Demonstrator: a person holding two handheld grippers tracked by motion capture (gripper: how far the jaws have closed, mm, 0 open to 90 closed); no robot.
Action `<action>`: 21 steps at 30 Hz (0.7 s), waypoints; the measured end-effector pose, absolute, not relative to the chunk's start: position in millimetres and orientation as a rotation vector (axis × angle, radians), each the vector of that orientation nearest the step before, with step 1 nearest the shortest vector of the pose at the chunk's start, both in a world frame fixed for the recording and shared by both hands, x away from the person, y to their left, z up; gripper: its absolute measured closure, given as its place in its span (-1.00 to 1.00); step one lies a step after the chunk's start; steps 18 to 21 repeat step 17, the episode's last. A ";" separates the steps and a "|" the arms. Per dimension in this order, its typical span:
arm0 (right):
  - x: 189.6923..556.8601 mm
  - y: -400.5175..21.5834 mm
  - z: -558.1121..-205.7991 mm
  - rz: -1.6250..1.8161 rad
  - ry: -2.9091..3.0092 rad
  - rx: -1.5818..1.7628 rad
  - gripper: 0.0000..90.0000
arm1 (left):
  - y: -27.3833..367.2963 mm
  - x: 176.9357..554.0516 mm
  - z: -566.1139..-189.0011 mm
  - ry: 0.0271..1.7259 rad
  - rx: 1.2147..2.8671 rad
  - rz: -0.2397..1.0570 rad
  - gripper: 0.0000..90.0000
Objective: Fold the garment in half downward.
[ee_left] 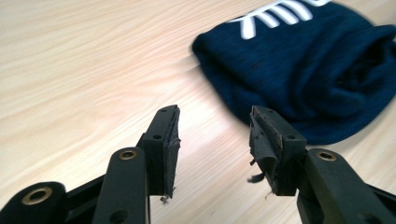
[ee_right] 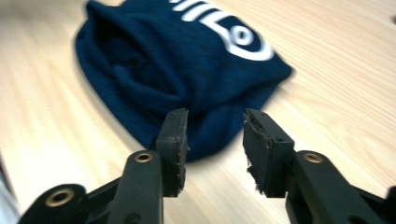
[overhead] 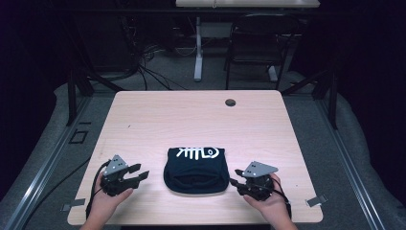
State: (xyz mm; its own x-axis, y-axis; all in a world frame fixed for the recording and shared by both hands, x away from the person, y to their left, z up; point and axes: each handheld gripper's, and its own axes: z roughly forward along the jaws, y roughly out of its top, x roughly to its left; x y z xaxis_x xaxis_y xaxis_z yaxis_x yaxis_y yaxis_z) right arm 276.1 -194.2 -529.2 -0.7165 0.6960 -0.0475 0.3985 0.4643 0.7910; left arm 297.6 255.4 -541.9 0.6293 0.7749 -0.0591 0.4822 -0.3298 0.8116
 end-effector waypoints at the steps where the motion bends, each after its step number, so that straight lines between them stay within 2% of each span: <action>1: 277.4 -197.9 -529.7 1.126 2.336 0.947 0.30 | 257.3 298.0 -542.8 0.995 1.990 0.438 0.17; 12: 292.6 -225.1 -548.5 1.077 2.210 1.141 0.26 | 269.9 306.3 -552.1 1.088 1.943 0.452 0.14; 21: 295.2 -232.4 -550.5 1.083 2.150 1.188 0.21 | 271.5 308.7 -556.0 1.123 1.921 0.429 0.11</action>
